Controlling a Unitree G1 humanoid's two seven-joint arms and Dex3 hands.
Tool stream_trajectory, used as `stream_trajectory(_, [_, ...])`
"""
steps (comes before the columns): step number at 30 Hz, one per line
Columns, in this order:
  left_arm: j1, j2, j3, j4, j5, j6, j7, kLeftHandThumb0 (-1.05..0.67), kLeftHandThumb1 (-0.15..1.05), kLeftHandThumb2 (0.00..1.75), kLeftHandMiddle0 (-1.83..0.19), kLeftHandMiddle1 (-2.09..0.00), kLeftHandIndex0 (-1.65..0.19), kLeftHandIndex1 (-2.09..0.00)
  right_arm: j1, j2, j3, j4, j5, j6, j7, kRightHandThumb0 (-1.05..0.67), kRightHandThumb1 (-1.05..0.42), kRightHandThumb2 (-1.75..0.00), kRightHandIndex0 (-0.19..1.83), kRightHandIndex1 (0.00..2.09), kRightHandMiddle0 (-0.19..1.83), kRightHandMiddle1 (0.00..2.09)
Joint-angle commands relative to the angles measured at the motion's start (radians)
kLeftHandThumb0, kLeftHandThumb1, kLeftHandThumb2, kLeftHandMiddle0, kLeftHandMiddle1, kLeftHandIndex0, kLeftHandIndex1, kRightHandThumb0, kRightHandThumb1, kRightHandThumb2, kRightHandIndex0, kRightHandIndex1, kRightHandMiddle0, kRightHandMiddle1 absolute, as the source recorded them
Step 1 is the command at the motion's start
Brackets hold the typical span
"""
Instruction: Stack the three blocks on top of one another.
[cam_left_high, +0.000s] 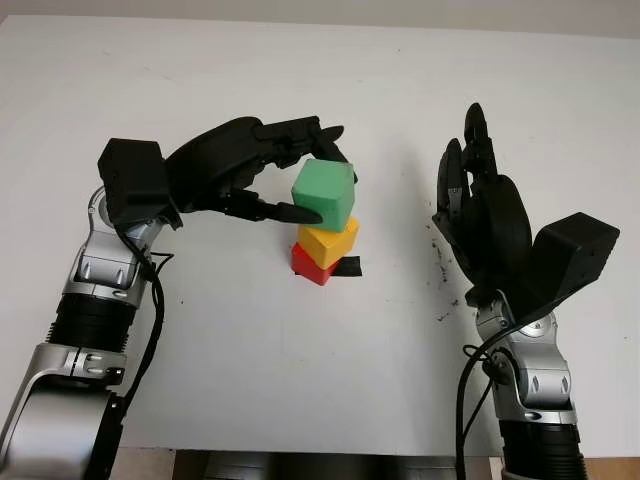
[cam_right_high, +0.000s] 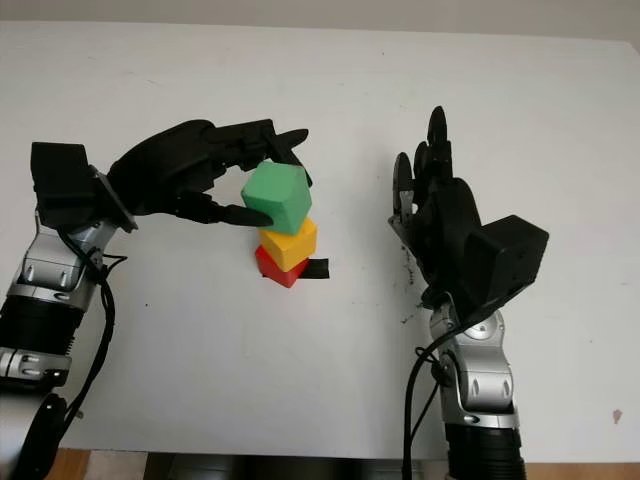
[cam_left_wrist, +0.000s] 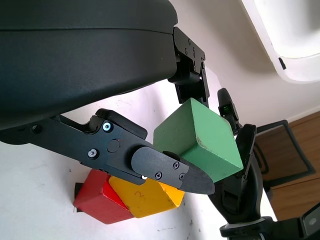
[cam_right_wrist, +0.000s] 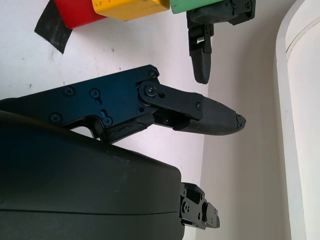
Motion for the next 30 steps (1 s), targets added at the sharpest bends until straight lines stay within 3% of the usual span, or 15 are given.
stream_trajectory(1, [-0.028, 0.016, -0.004, -0.003, 0.007, -0.02, -0.004, -0.51, 1.05, 0.19, -0.04, -0.05, -0.32, -1.49, 0.007, 0.004, -0.001, 0.005, 0.001, -0.019, 0.0, -0.68, -1.05, -0.65, -0.19, 0.0, -0.19, 0.0])
stream_trajectory(12, [-0.033, 0.035, -0.013, 0.01, 0.048, -0.085, 0.0, -0.52, 1.05, 0.24, -0.03, -0.05, -0.28, -1.5, 0.01, 0.007, -0.003, 0.007, 0.001, -0.021, 0.0, -0.69, -1.05, -0.63, -0.19, 0.0, -0.19, 0.0])
stream_trajectory(26, [-0.029, 0.042, -0.023, 0.003, 0.064, -0.076, 0.009, -0.51, 1.05, 0.24, -0.03, -0.06, -0.33, -1.44, 0.011, 0.009, 0.003, 0.008, -0.007, -0.02, -0.01, -0.69, -1.05, -0.63, -0.19, 0.0, -0.19, 0.0])
stream_trajectory(30, [-0.025, 0.041, -0.024, -0.001, 0.061, -0.066, 0.01, -0.49, 1.05, 0.2, -0.03, -0.05, -0.32, -1.26, 0.011, 0.01, 0.002, 0.012, -0.004, -0.026, -0.008, -0.67, -1.05, -0.63, -0.19, 0.0, -0.19, 0.0])
